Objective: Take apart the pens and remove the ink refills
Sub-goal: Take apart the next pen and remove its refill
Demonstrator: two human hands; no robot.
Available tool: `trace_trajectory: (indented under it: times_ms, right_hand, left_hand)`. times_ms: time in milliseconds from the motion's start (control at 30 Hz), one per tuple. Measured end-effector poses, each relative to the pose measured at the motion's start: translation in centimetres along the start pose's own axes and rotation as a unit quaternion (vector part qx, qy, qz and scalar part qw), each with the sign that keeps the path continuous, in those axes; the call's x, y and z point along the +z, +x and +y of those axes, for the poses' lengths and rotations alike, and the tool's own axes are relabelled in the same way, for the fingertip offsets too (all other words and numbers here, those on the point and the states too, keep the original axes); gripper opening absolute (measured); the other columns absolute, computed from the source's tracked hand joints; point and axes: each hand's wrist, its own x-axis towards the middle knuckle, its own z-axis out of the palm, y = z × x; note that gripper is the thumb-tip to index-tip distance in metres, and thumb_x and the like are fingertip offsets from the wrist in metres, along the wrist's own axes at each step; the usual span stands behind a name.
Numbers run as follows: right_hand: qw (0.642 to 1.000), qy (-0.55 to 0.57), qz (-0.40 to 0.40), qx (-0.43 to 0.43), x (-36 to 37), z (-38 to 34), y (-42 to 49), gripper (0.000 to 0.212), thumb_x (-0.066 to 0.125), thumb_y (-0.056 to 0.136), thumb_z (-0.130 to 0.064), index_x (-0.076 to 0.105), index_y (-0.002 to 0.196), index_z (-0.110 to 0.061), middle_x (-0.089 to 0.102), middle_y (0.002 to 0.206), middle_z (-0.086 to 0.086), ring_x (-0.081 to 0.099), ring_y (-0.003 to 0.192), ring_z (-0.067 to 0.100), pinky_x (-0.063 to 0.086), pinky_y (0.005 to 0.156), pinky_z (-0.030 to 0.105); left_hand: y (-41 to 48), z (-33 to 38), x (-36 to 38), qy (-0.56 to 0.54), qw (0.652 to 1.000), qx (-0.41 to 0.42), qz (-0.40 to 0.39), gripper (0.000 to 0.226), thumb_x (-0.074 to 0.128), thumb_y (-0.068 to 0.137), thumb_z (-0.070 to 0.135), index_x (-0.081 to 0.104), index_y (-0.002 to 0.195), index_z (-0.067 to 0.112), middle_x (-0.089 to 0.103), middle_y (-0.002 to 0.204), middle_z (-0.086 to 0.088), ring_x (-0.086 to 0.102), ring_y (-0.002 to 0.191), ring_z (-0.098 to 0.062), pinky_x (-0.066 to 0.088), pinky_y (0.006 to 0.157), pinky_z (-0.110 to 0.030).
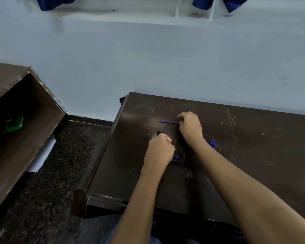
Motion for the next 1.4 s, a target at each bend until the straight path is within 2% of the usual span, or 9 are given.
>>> trace_trajectory:
  times_ms: [233,500,600,767,967,1100,1200,1267,1400]
  right_hand:
    - [0.988,0.056,0.005,0.147,-2.5,2.7,-3.8,0.022,0.057,0.088,-0.01,0.064,0.109,-0.01,0.06,0.113,0.014,0.061,0.099,0.031,0.053,0.086,0.047]
    - [0.943,0.045,-0.059,0.326,-6.4,7.1,-7.5,0.037,0.071,0.076,-0.04,0.061,0.084,-0.005,0.067,0.098,0.015,0.066,0.088,0.036,0.051,0.069,0.036]
    - [0.936,0.031,-0.116,0.33,-6.4,7.1,-7.9,0.04,0.077,0.071,-0.037,0.051,0.079,-0.008,0.064,0.095,0.012,0.067,0.088,0.034,0.051,0.067,0.036]
    - [0.929,0.023,-0.14,0.343,-6.1,7.3,-7.7,0.038,0.079,0.07,-0.031,0.057,0.091,-0.008,0.068,0.099,0.013,0.07,0.087,0.031,0.057,0.077,0.039]
    - [0.918,0.056,-0.145,0.366,-6.6,7.5,-7.7,0.031,0.078,0.073,-0.029,0.055,0.074,-0.009,0.068,0.07,0.008,0.068,0.066,0.023,0.057,0.072,0.035]
    - [0.912,0.084,-0.148,0.374,-7.1,7.3,-7.4,0.025,0.076,0.072,-0.025,0.059,0.074,-0.007,0.068,0.066,0.009,0.07,0.069,0.025,0.059,0.074,0.038]
    - [0.909,0.191,-0.095,0.358,-8.7,5.8,-6.1,0.019,0.067,0.079,-0.021,0.061,0.073,-0.004,0.063,0.061,0.009,0.059,0.051,0.021,0.051,0.052,0.03]
    - [0.88,0.338,-0.072,0.325,-9.9,3.7,-5.4,0.019,0.059,0.089,-0.014,0.06,0.075,-0.001,0.058,0.058,0.009,0.051,0.043,0.013,0.043,0.041,0.021]
    - [0.847,0.481,-0.019,0.225,-11.1,-1.3,-6.2,0.014,0.047,0.097,-0.007,0.058,0.09,-0.002,0.062,0.075,0.009,0.061,0.054,0.008,0.052,0.048,0.016]
  left_hand:
    - [-0.2,0.4,0.3,0.025,0.999,-0.001,-0.02,0.034,0.045,0.096,0.014,0.054,0.128,0.009,0.058,0.125,-0.012,0.058,0.11,-0.022,0.047,0.097,-0.035]
    - [-0.8,0.6,0.7,0.01,0.999,0.03,0.0,0.034,0.035,0.101,0.023,0.055,0.126,0.014,0.063,0.119,-0.01,0.06,0.103,-0.017,0.04,0.076,-0.023]
    - [-0.8,0.7,0.8,0.02,0.999,0.029,-0.005,0.034,0.035,0.101,0.021,0.056,0.127,0.012,0.062,0.121,-0.01,0.059,0.101,-0.015,0.042,0.081,-0.023]
    - [-0.4,0.7,1.0,0.042,0.999,0.017,-0.008,0.036,0.036,0.101,0.02,0.052,0.132,0.013,0.06,0.126,-0.011,0.058,0.112,-0.02,0.045,0.094,-0.031]
    - [-0.5,0.6,0.8,0.036,0.999,0.012,0.0,0.034,0.037,0.101,0.02,0.058,0.126,0.009,0.064,0.12,-0.011,0.059,0.11,-0.021,0.045,0.095,-0.03]
    - [-0.7,0.6,0.6,0.033,0.999,0.005,-0.011,0.031,0.04,0.1,0.019,0.062,0.119,0.007,0.066,0.115,-0.011,0.061,0.108,-0.021,0.045,0.096,-0.032]
    - [-0.6,0.3,0.6,0.029,1.0,0.007,-0.011,0.029,0.038,0.099,0.018,0.065,0.11,0.016,0.066,0.112,-0.008,0.058,0.11,-0.023,0.04,0.105,-0.046]
    - [-0.7,0.3,0.5,0.012,1.0,0.013,-0.016,0.029,0.037,0.099,0.018,0.066,0.105,0.019,0.065,0.112,-0.007,0.056,0.109,-0.021,0.037,0.107,-0.05]
    - [-0.7,0.3,0.4,-0.009,1.0,0.014,-0.025,0.028,0.037,0.1,0.018,0.065,0.101,0.021,0.061,0.108,-0.006,0.055,0.107,-0.019,0.037,0.106,-0.049]
